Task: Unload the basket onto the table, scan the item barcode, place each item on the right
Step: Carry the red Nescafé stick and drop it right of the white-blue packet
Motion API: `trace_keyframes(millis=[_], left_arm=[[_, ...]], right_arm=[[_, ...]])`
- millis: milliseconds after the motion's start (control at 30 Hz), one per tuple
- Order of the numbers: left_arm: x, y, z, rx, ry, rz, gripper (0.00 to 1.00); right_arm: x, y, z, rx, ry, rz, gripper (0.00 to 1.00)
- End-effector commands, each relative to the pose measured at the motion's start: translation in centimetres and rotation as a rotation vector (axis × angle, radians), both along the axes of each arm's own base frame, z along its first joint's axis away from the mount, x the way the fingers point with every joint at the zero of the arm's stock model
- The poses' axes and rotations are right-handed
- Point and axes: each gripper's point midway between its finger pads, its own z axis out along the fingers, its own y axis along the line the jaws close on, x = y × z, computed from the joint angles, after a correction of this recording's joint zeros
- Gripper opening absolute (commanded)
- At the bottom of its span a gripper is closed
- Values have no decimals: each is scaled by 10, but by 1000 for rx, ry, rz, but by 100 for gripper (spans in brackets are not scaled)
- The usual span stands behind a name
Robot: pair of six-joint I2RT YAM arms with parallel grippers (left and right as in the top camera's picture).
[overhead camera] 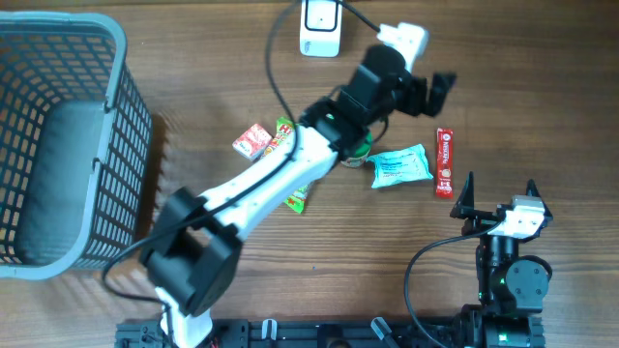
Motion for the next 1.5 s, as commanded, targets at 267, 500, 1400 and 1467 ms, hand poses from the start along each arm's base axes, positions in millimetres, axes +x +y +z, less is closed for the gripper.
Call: trace_keyframes(millis=[267,500,1400,1467], left_arm=[[1,48,34,101,-52,171,100],[-15,86,85,98,-99,247,100],[-207,353,380,71,-893,736,100],[-198,341,356,180,-842,670,100]], right_arm=[[0,2,2,-6,-7,10,100],[0,2,1,-5,-7,10,100],[0,2,1,-5,-7,10,100],[0,2,1,-5,-7,10,100]])
